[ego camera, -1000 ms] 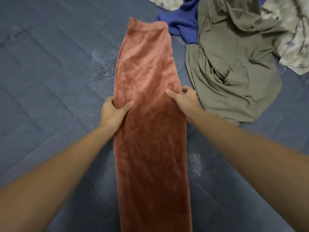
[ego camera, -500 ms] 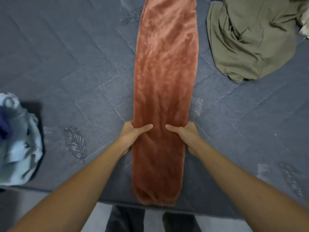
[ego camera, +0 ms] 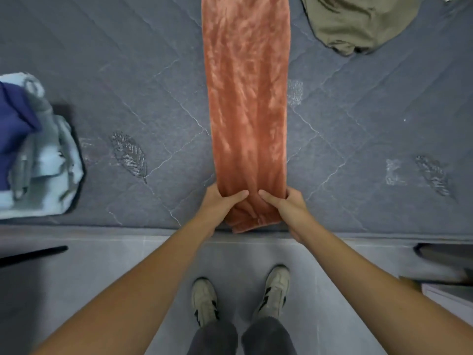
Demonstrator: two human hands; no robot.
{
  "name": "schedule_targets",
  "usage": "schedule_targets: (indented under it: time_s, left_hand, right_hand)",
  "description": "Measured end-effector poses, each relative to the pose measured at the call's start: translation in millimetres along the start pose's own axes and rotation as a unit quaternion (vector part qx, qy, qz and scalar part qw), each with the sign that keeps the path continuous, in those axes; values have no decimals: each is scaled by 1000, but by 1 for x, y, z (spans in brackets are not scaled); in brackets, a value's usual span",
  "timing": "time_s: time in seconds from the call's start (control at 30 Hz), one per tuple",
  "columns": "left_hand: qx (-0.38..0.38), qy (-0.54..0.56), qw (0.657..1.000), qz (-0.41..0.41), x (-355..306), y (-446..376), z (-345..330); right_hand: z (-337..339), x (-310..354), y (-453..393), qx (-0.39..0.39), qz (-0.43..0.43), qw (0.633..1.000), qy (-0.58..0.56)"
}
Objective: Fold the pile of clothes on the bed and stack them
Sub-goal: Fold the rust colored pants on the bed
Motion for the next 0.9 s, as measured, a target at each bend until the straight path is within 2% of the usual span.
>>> schedule_targets:
  time_s: [0.17,0.27,0.4,0.53,0.6,0.7,0.8,0.9]
  left_hand:
    - [-39,16,999,-34,19,25,-20]
    - [-57,-13,997,-47,35,47,-26]
    - [-61,-13,998,-23,70,95,-35]
    - [-81,-6,997,0,91,130,-45]
    - [-96,22,995,-19,89,140,-51]
    - [-99,37,990,-92,79,154,-58]
    - [-70,26,986,-150,64,168,-62]
    - [-69,-25,985,-155,49,179,-65]
  right_hand:
    - [-4,-14,25,-17,40,999,16]
    - [-2,-27,43,-13,40,998,54]
    - [-4,-65,86,-11,4,996,92]
    - [-1,-76,122,-12,18,994,107]
    - [1,-67,130,-8,36,995,87]
    - [1,-52,145,33,93,993,66]
    - [2,-41,162,56,145,981,116]
    - [7,-30,175,44,155,975,151]
Point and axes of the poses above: each hand's wrist, its own y-axis away from the middle knuckle, its own z-axis out of the back of the hand, x = y × z, the point moved 2 cm from there along -y, towards the middle knuckle, and after that the axes turned 12 degrees about x, right-handed, at the moved point
